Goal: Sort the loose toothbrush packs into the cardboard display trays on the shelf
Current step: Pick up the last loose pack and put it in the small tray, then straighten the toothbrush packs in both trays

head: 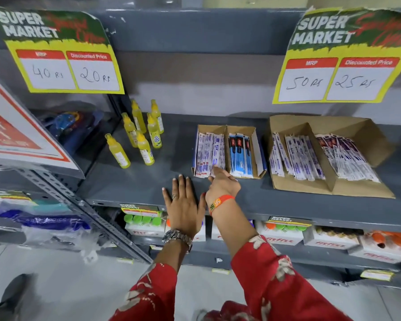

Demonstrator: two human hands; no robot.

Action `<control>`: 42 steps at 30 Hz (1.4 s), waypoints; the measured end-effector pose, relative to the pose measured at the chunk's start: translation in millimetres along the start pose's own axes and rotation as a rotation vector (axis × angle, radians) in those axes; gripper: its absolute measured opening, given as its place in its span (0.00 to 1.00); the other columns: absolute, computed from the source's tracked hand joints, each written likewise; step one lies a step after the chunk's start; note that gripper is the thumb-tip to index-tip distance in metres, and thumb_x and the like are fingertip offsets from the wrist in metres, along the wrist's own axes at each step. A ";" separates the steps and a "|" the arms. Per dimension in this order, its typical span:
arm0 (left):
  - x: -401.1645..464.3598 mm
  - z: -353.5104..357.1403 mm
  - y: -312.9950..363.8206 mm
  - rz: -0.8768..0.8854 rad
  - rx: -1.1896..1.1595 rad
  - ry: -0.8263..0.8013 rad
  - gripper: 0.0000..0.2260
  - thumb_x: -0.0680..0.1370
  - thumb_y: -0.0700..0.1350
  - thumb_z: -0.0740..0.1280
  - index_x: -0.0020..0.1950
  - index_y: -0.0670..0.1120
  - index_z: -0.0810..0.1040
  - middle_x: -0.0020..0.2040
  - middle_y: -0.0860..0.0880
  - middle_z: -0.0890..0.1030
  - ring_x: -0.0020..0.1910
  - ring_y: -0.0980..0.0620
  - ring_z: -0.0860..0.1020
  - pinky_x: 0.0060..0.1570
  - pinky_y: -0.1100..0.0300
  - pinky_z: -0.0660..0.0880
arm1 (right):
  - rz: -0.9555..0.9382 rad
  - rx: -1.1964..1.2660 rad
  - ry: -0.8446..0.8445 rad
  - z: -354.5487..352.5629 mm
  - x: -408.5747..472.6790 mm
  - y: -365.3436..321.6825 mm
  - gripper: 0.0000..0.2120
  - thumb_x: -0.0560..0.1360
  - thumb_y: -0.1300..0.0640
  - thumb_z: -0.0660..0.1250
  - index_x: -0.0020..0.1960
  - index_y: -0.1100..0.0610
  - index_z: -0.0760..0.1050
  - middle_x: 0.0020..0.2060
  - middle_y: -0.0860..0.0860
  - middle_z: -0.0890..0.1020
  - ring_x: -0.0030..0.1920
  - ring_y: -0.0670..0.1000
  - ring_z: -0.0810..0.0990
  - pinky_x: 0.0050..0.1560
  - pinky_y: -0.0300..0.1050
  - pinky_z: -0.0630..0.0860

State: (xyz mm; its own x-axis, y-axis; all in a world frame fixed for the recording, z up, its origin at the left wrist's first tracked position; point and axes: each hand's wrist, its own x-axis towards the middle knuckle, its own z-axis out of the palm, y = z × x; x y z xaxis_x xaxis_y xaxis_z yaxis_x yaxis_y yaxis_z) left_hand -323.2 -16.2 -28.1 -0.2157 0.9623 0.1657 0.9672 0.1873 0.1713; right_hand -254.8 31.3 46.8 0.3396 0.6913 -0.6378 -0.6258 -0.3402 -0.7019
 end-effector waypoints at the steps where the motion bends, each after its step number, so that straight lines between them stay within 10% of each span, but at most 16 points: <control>1: -0.3 0.1 0.0 0.001 0.007 -0.004 0.36 0.73 0.60 0.35 0.74 0.41 0.54 0.75 0.42 0.56 0.74 0.44 0.52 0.70 0.41 0.42 | -0.008 0.001 0.003 1.2 1.5 0.6 0.08 0.71 0.63 0.70 0.35 0.57 0.75 0.41 0.54 0.83 0.32 0.46 0.78 0.45 0.48 0.78; 7: 1.3 2.9 -0.4 -0.013 -0.085 0.020 0.33 0.75 0.60 0.44 0.71 0.39 0.62 0.72 0.40 0.64 0.72 0.42 0.60 0.69 0.41 0.46 | -0.101 -0.019 0.000 -4.3 -0.4 -0.5 0.08 0.71 0.64 0.70 0.35 0.55 0.76 0.36 0.51 0.82 0.28 0.45 0.76 0.26 0.35 0.69; 19: 1.1 4.5 0.8 -0.028 -0.160 0.079 0.33 0.75 0.59 0.48 0.71 0.39 0.63 0.71 0.40 0.66 0.72 0.42 0.61 0.69 0.40 0.46 | -0.156 -0.011 0.000 -31.9 -5.0 -13.5 0.02 0.70 0.67 0.70 0.43 0.63 0.80 0.32 0.52 0.81 0.21 0.43 0.73 0.19 0.33 0.67; 42: -10.2 -6.3 45.3 -0.069 -0.305 0.246 0.34 0.72 0.51 0.58 0.74 0.39 0.53 0.75 0.41 0.55 0.74 0.44 0.50 0.68 0.39 0.39 | -0.283 0.129 -0.070 -91.9 2.0 -68.2 0.06 0.75 0.68 0.64 0.48 0.59 0.77 0.34 0.52 0.79 0.31 0.47 0.77 0.30 0.36 0.79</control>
State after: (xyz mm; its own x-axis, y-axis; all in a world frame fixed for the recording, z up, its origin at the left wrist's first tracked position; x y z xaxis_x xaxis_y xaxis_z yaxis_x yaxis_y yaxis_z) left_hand -278.1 -18.8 -15.9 -0.3404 0.8664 0.3653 0.8732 0.1471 0.4647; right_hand -146.9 -2.7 64.3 0.4666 0.7904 -0.3969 -0.5988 -0.0480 -0.7994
